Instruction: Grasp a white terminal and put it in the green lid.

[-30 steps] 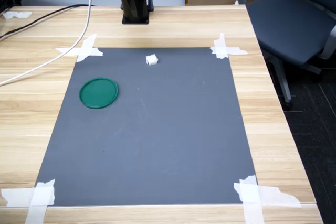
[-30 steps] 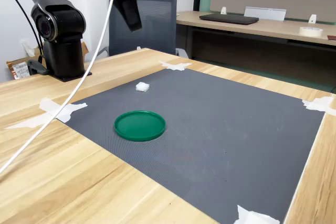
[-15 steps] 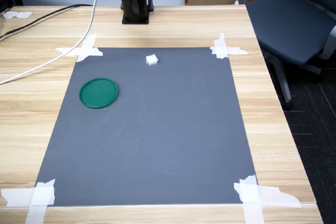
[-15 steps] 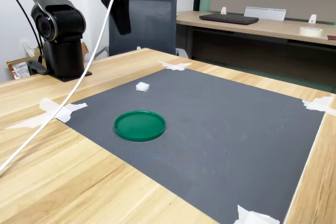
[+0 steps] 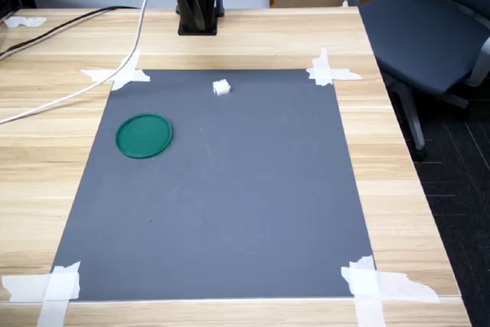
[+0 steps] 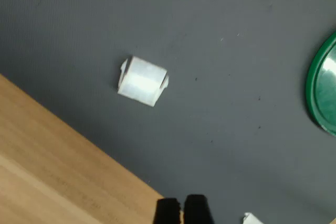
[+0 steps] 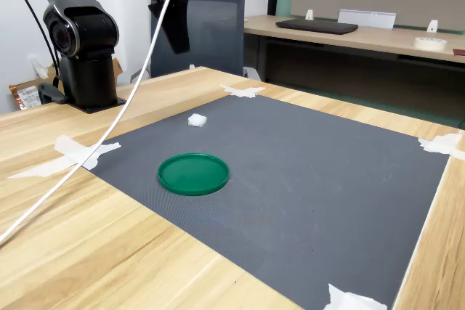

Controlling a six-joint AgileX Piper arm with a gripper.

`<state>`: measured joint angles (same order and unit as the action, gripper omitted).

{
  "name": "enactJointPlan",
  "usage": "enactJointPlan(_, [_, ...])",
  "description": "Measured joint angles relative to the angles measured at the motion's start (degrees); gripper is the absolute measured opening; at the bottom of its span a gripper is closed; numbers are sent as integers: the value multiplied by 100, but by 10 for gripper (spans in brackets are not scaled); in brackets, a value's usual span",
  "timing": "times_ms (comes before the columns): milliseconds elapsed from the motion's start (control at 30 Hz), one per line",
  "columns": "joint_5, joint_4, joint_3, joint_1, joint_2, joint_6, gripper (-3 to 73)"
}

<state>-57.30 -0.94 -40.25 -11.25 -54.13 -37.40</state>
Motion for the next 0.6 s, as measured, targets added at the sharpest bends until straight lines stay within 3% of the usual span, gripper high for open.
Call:
enactJointPlan(300, [-213, -362, -348, 0, -455, -700, 19])
enactJointPlan(433, [-300, -439, -626, 0, -634, -892, 126])
enactJointPlan(600, [-140, -494, -690, 0, -723, -911, 347])
